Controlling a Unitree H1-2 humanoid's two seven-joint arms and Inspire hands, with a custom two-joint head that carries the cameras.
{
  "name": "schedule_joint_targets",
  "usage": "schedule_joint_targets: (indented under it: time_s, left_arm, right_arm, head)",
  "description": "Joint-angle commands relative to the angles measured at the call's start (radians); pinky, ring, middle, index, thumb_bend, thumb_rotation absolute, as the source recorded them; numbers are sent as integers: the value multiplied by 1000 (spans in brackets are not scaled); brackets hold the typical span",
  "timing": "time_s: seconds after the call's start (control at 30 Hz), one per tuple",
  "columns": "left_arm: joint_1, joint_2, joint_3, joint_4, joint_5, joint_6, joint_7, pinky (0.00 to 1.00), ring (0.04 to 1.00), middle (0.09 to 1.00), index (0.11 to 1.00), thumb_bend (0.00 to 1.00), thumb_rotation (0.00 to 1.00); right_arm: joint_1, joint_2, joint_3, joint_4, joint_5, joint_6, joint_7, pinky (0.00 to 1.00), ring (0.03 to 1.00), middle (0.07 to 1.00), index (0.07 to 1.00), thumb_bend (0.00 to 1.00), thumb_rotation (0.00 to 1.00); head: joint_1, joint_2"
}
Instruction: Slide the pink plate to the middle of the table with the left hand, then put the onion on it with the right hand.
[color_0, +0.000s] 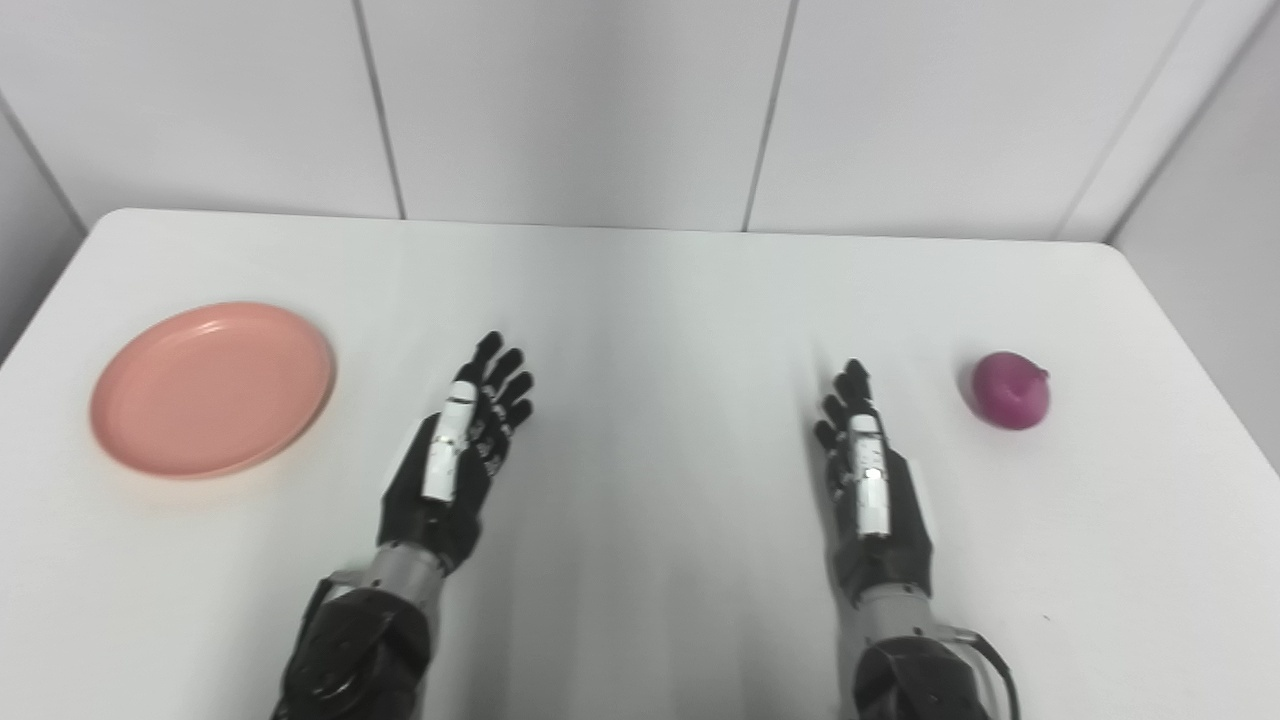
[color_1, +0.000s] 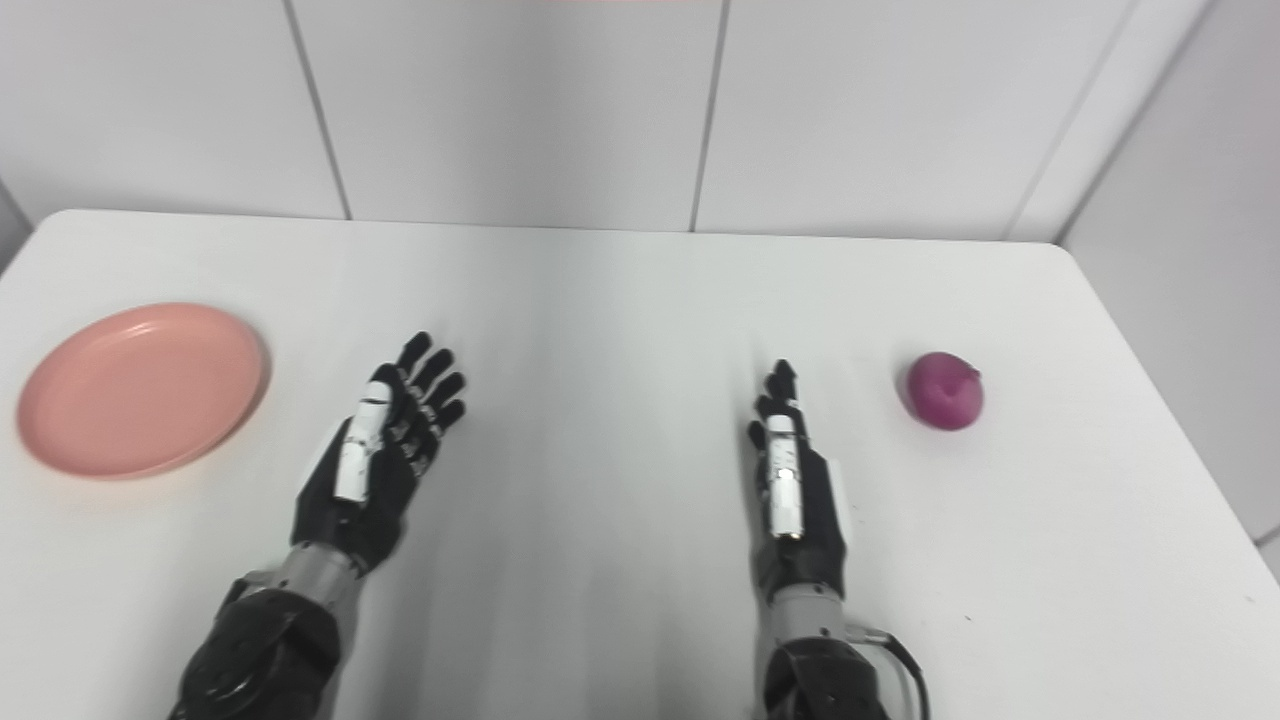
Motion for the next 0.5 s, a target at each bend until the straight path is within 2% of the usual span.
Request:
schedule_joint_targets:
  time_s: [0.0, 0.17, 0.3, 0.47]
  left_arm:
    - [7, -19, -15, 20, 11, -6, 5, 991, 976, 988, 983, 462, 1000]
    - [1, -45, -30, 63, 19, -44, 12, 996, 981, 993, 989, 461, 1000]
    - [-12, -73, -41, 116, 46, -88, 26, 986, 970, 981, 976, 459, 1000]
    - [-29, -102, -52, 173, 80, -121, 44, 977, 961, 973, 966, 469, 1000]
  right_arm:
    - [-3, -13, -8, -9, 15, -32, 19, 1000, 1000, 1000, 1000, 225, 1000]
    - [-1, -45, -16, -2, 37, -40, 43, 1000, 1000, 1000, 1000, 219, 1000]
    - [-4, -61, -36, 13, 75, -54, 59, 1000, 1000, 1000, 1000, 217, 1000]
    - [-14, -70, -60, 35, 107, -60, 70, 1000, 1000, 1000, 1000, 178, 1000]
  head:
    - [33, -13]
    - [103, -42]
    - [203, -89]
    - [283, -134]
